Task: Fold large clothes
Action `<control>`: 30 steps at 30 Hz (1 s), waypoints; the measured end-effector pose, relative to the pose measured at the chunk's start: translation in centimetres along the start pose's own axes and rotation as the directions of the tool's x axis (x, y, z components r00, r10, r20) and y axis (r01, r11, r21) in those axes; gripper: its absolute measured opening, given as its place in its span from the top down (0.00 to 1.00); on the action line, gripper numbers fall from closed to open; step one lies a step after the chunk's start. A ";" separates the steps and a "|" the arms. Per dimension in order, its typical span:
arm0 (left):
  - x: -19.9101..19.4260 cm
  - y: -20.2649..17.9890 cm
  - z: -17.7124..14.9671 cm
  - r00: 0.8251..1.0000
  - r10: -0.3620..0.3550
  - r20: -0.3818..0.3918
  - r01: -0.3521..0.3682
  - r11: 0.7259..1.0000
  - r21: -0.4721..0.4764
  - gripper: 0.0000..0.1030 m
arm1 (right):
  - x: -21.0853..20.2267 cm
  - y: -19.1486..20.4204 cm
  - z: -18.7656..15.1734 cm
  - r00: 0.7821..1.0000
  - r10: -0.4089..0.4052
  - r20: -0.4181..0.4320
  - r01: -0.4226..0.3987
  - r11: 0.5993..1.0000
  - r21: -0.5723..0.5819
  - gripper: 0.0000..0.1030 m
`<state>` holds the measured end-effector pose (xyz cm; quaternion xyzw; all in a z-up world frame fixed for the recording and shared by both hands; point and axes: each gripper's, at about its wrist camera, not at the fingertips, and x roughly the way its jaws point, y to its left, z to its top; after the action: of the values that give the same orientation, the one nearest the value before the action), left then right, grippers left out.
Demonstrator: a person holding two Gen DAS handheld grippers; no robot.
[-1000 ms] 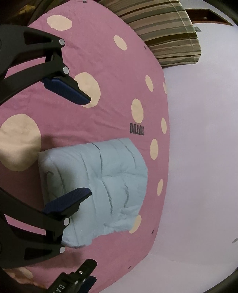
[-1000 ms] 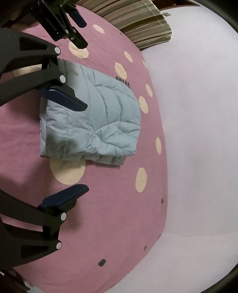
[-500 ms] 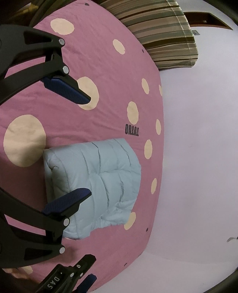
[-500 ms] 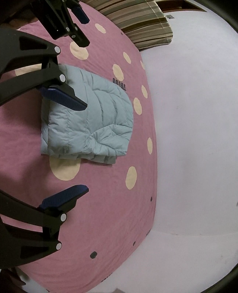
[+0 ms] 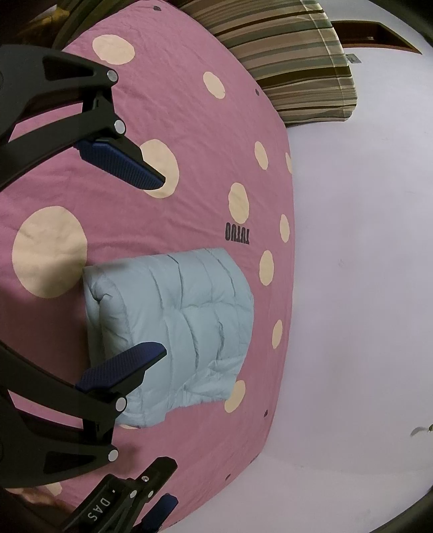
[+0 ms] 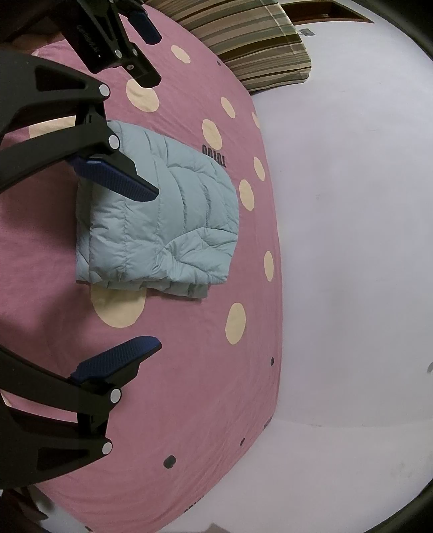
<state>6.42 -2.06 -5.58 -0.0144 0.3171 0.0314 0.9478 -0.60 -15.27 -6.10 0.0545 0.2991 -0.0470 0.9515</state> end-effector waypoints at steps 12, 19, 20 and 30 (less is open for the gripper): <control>-0.3 0.1 -0.1 1.000 -0.002 0.010 0.002 1.000 -0.011 0.10 | 0.0 0.0 -0.2 1.000 0.002 -0.005 -0.002 1.000 0.002 0.20; -0.6 -0.3 -0.2 1.000 0.012 0.026 -0.012 1.000 0.020 0.10 | 0.0 0.0 -0.2 1.000 0.005 -0.007 -0.005 1.000 0.001 0.20; -0.6 -0.3 -0.2 1.000 0.014 0.027 -0.015 1.000 0.021 0.10 | 0.0 0.0 -0.2 1.000 0.005 -0.007 -0.005 1.000 0.001 0.20; -0.5 -0.4 -0.1 1.000 0.005 0.026 -0.006 1.000 0.016 0.10 | 0.0 -0.1 -0.2 1.000 0.009 -0.011 -0.009 1.000 0.000 0.20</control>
<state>5.92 -2.47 -5.36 -0.0054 0.3051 0.0317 0.9518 -0.77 -15.30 -6.29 0.0561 0.3040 -0.0426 0.9501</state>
